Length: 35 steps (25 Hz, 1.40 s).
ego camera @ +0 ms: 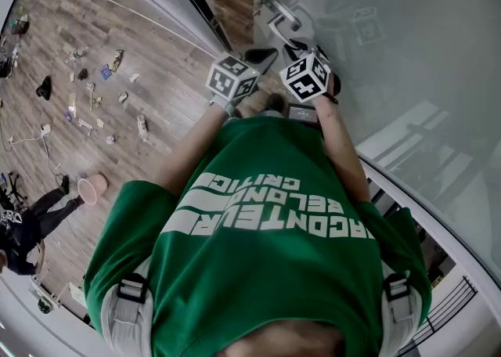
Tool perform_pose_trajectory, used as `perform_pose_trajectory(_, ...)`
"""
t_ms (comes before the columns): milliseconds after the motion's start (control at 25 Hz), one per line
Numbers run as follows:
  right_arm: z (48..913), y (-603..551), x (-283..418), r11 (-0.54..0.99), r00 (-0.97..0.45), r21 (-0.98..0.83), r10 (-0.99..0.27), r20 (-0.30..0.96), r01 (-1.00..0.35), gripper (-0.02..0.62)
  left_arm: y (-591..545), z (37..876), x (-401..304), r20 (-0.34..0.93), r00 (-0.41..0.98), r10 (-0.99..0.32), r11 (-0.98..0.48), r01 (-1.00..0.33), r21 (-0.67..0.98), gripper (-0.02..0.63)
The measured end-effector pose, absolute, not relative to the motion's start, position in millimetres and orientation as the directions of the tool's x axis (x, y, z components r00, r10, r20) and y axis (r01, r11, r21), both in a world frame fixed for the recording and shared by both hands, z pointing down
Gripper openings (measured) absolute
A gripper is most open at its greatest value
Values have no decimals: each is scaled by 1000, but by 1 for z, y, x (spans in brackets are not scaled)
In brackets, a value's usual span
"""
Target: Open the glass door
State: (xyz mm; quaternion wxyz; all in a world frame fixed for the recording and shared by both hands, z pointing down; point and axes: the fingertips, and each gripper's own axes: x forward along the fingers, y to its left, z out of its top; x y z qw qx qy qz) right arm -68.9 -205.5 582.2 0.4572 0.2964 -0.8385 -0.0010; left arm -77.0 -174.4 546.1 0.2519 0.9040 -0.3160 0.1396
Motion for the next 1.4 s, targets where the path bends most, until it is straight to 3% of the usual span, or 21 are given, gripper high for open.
perform_pose_trajectory(400, 586, -235, -51, 791, -434, 204, -509, 744, -577, 63, -167, 555, -78, 420, 751, -509, -660, -654, 370, 15)
perform_pose_trajectory(1400, 586, -315, 16, 688, -361, 225, -597, 717, -690, 64, -171, 558, -75, 430, 726, -536, -625, -684, 376, 15)
